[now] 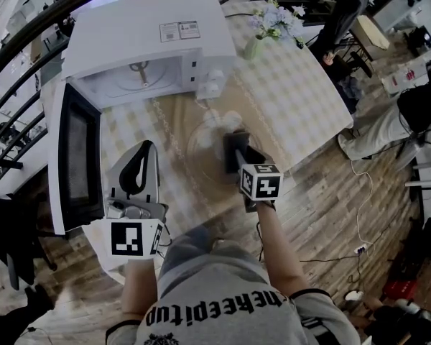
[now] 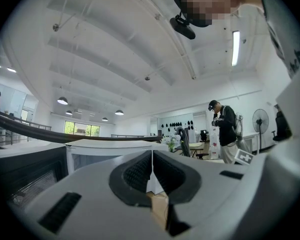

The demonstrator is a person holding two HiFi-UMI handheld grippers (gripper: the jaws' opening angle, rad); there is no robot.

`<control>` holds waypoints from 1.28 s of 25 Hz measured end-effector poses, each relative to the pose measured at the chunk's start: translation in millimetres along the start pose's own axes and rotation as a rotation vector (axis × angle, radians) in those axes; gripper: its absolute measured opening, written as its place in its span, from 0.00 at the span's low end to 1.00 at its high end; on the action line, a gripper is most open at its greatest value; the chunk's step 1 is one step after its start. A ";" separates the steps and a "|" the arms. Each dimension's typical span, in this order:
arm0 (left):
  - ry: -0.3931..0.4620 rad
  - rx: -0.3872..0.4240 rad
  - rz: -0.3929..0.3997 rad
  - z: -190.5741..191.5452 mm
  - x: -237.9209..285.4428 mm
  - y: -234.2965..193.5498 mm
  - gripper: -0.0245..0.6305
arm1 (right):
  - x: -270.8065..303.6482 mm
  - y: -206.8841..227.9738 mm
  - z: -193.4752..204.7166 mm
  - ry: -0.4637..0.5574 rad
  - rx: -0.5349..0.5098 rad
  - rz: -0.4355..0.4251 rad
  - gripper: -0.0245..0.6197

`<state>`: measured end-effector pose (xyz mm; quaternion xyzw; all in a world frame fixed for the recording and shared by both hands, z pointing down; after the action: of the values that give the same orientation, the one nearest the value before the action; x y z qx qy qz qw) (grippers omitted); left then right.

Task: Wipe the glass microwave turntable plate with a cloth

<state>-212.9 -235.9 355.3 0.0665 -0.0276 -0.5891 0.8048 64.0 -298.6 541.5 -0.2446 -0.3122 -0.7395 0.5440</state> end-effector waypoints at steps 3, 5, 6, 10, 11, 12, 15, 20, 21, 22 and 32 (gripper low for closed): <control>-0.002 0.000 -0.004 0.6 -1.9 1.5 0.05 | 2.3 -36.2 4.1 -0.004 -0.033 -0.089 0.22; -0.003 0.000 -0.007 0.5 -3.3 2.0 0.05 | 5.0 -59.0 8.3 -0.017 -0.061 -0.141 0.22; -0.003 0.000 -0.008 0.4 -4.1 2.3 0.05 | 6.3 -69.3 11.0 -0.025 -0.076 -0.163 0.22; -0.006 0.000 -0.013 0.4 -6.2 4.2 0.05 | 12.9 -100.8 25.1 -0.074 -0.145 -0.221 0.22; -0.006 0.000 -0.015 0.5 -6.5 4.5 0.05 | 15.7 -105.7 29.6 -0.091 -0.162 -0.226 0.22; -0.007 0.000 -0.016 0.6 -6.8 4.8 0.05 | 18.6 -108.7 33.9 -0.105 -0.177 -0.227 0.22; -0.011 0.001 -0.019 0.8 -7.7 5.5 0.05 | 21.5 -108.8 39.6 -0.114 -0.204 -0.221 0.22; -0.009 -0.002 -0.020 -0.2 -7.9 6.8 0.05 | 20.1 -98.6 38.2 -0.113 -0.192 -0.214 0.22; -0.008 -0.001 -0.018 -0.7 -7.7 7.8 0.05 | 19.1 -94.7 38.9 -0.110 -0.191 -0.207 0.22; -0.006 -0.001 -0.017 -1.4 -7.6 8.8 0.05 | 18.1 -90.1 39.8 -0.108 -0.189 -0.199 0.22; 0.004 0.003 -0.010 -7.3 -10.5 17.5 0.05 | 2.4 -41.6 44.1 -0.085 -0.149 -0.111 0.22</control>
<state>-198.6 -220.2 350.9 0.0689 -0.0265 -0.5928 0.8020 24.4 -259.2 565.3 -0.2976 -0.2921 -0.7787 0.4688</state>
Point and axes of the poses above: the fingertips, and each gripper's own axes: x forward along the fingers, y to its right, z out of its underside, the point moved 8 cm from there along -x, backward along the fingers, and after that the axes turned 7 degrees about x, right-handed, at the moved point
